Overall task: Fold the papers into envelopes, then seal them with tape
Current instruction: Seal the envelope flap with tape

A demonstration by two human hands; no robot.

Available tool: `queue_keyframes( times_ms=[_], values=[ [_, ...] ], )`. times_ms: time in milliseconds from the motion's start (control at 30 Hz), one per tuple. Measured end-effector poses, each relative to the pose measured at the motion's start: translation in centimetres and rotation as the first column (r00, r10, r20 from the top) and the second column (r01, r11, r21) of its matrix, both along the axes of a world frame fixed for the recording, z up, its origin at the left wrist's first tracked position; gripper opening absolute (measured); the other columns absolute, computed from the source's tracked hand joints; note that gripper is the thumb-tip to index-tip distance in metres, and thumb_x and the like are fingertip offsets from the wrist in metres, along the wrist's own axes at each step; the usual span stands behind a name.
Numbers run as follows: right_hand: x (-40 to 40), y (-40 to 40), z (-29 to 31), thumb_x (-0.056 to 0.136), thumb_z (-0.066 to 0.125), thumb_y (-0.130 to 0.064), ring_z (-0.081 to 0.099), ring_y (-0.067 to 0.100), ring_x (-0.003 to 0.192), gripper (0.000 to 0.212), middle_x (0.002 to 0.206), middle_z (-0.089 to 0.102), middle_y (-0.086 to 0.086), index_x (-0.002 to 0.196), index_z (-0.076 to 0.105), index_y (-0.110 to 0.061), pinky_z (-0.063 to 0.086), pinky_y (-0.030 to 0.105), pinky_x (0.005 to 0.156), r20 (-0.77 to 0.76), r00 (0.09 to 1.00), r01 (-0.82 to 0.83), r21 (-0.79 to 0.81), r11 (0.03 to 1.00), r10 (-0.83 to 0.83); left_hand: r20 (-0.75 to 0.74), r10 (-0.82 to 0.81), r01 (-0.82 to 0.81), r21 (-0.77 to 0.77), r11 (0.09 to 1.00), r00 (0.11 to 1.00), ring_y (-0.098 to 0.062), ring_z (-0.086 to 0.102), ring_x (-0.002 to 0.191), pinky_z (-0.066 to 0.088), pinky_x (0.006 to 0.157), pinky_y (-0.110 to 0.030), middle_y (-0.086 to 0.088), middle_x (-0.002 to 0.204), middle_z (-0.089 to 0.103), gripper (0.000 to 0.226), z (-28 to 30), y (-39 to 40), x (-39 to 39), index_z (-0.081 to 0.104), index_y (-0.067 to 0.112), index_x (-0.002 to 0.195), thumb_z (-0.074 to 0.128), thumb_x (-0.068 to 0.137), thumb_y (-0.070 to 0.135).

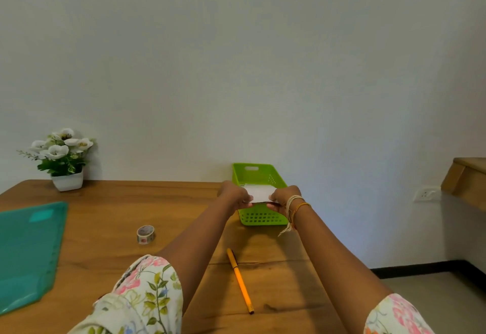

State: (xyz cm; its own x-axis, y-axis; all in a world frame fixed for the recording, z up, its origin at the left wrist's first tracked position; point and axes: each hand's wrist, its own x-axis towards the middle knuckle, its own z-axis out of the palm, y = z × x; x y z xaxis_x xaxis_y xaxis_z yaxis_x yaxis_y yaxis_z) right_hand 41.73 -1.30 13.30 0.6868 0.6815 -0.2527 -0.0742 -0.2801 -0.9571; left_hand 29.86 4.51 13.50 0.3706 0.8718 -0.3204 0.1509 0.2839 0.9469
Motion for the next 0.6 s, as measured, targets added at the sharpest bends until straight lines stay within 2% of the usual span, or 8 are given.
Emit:
queue_keyframes(
  times_ms=[133,200,233,333,400,467,533,600],
  values=[
    [1.5,1.9,-1.3,0.078,0.063,0.01,0.059,0.024,0.048,0.019,0.064,0.058,0.013,0.067,0.052,-0.001,0.06,0.038,0.06,0.165,0.985,0.058,-0.079,0.995,-0.044,-0.138,-0.029,0.048,0.133,0.99,0.99,-0.018,0.058,0.039,0.058,0.058,-0.035,-0.01,0.054,0.061,0.025,-1.2,1.0,0.6,0.057,-0.006,0.098,0.073,0.079,-0.004],
    [2.0,2.4,-1.8,0.077,0.064,0.003,0.062,0.022,0.044,0.017,0.054,0.06,0.009,0.065,0.054,-0.003,0.06,0.039,0.063,0.295,0.954,0.094,-0.11,0.99,-0.057,-0.207,-0.03,0.078,0.226,0.971,0.978,-0.019,0.061,0.044,0.059,0.074,-0.043,0.0,0.037,0.057,0.018,-1.8,1.3,0.8,0.059,0.004,0.085,0.076,0.079,0.004],
    [2.1,2.5,-2.1,0.077,0.064,0.0,0.063,0.022,0.044,0.017,0.05,0.06,0.008,0.064,0.054,-0.005,0.06,0.04,0.064,0.341,0.938,0.105,-0.113,0.988,-0.061,-0.235,-0.02,0.083,0.261,0.962,0.972,-0.018,0.062,0.046,0.059,0.076,-0.044,0.002,0.038,0.057,0.02,-2.0,1.3,0.9,0.058,0.009,0.079,0.077,0.078,0.008],
    [1.8,2.2,-2.6,0.077,0.059,-0.009,0.069,0.027,0.057,0.012,0.055,0.066,0.01,0.065,0.057,-0.006,0.06,0.045,0.068,0.417,0.908,0.098,-0.12,0.988,-0.039,-0.316,0.038,0.097,0.402,0.91,0.948,-0.028,0.07,0.066,0.06,0.071,-0.043,-0.012,0.072,0.07,0.022,-2.8,1.1,1.1,0.059,0.012,0.086,0.078,0.078,0.021],
    [1.3,1.6,-2.9,0.077,0.056,-0.014,0.069,0.035,0.074,0.015,0.071,0.071,0.017,0.072,0.064,-0.002,0.058,0.047,0.074,0.476,0.88,0.076,-0.12,0.99,-0.01,-0.386,0.104,0.122,0.516,0.848,0.916,-0.032,0.069,0.091,0.056,0.081,-0.041,-0.014,0.099,0.071,0.03,-3.4,1.1,1.0,0.065,0.013,0.101,0.076,0.08,0.032],
    [0.5,0.8,-3.2,0.081,0.053,-0.018,0.065,0.038,0.093,0.025,0.097,0.069,0.019,0.089,0.07,-0.002,0.054,0.042,0.083,0.568,0.822,0.099,-0.103,0.99,-0.023,-0.377,0.158,0.103,0.586,0.804,0.913,-0.03,0.063,0.108,0.049,0.091,-0.037,-0.01,0.12,0.065,0.042,-4.0,1.0,0.5,0.064,0.013,0.117,0.072,0.082,0.036],
    [-1.2,-0.6,-3.5,0.085,0.053,-0.02,0.061,0.035,0.1,0.028,0.117,0.059,0.014,0.106,0.068,-0.01,0.049,0.037,0.085,0.634,0.764,0.17,-0.019,0.985,-0.12,-0.35,0.181,0.079,0.614,0.785,0.919,-0.027,0.056,0.118,0.044,0.094,-0.034,-0.008,0.128,0.061,0.04,-4.6,0.5,-0.5,0.064,0.014,0.119,0.07,0.084,0.034],
    [-3.2,-2.1,-4.1,0.084,0.053,-0.016,0.061,0.033,0.092,0.019,0.115,0.054,0.011,0.099,0.065,-0.015,0.047,0.035,0.078,0.651,0.727,0.189,0.12,0.975,-0.22,-0.364,0.179,0.093,0.617,0.782,0.914,-0.026,0.054,0.119,0.043,0.093,-0.032,-0.009,0.127,0.062,0.034,-5.6,-0.3,-1.9,0.067,0.016,0.116,0.069,0.085,0.031]
  ],
)
